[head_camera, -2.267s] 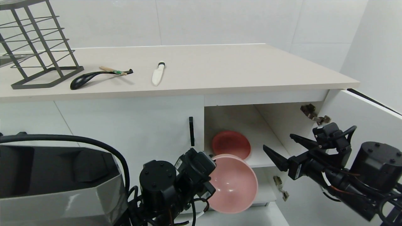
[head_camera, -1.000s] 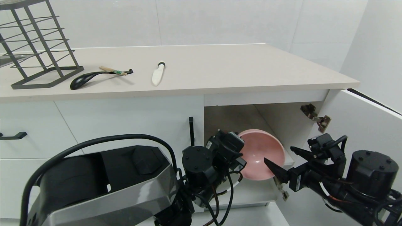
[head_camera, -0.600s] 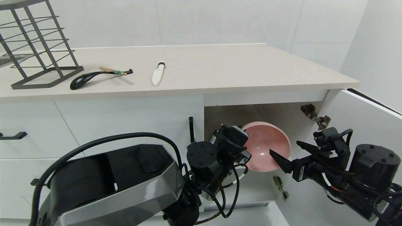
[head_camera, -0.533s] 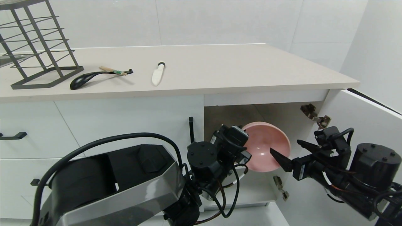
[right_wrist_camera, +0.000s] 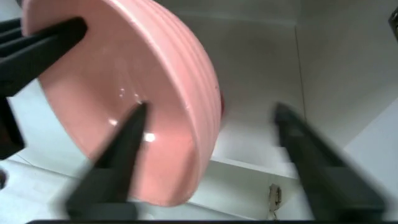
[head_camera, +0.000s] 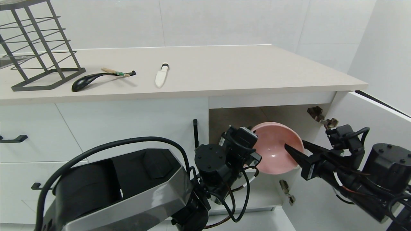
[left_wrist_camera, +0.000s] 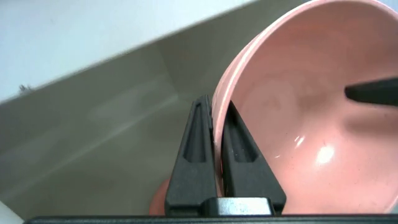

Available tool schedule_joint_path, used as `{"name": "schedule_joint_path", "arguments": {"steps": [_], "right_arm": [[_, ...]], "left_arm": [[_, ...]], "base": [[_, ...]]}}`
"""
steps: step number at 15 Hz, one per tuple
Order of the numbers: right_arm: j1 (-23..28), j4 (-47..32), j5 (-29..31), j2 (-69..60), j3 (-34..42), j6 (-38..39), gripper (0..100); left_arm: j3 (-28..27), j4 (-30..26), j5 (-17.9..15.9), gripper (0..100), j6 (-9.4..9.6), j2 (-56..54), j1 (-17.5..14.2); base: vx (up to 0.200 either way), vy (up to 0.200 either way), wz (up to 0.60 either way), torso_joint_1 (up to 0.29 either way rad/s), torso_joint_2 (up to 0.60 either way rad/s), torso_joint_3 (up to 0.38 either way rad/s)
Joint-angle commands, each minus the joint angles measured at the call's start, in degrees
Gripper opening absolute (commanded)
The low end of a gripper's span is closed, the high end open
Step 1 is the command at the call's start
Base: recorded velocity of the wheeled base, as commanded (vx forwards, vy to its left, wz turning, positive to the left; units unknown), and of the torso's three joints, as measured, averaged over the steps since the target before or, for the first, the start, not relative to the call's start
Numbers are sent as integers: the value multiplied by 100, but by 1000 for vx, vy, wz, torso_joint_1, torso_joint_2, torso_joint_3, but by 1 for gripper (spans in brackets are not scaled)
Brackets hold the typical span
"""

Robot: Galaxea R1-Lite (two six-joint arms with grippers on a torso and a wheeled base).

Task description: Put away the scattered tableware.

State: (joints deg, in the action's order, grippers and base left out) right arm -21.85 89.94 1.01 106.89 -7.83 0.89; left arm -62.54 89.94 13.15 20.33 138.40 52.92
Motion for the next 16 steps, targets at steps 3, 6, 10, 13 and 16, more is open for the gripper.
{"name": "schedule_joint_path", "arguments": {"steps": [3,6,10,13,16], "right_arm": [[-347,6,4,-239,18,-10,0],[-285,6,4,-230,27,-10,0],[286,6,4,25,80,-10,0],[436,6,4,289,159,-10,0],[532,6,4,403,290,-10,0]], "left_arm": [[-92,6,-6,0,6,-15,-1],[-22,6,3,100,14,-24,122],[339,6,3,100,50,-252,157],[1121,6,-6,100,6,-771,342],[2132,6,-50,100,-188,-1650,474]], "base": [[0,0,0,0,0,0],[0,0,0,0,0,0],[0,0,0,0,0,0],[0,0,0,0,0,0],[0,0,0,0,0,0]]}}
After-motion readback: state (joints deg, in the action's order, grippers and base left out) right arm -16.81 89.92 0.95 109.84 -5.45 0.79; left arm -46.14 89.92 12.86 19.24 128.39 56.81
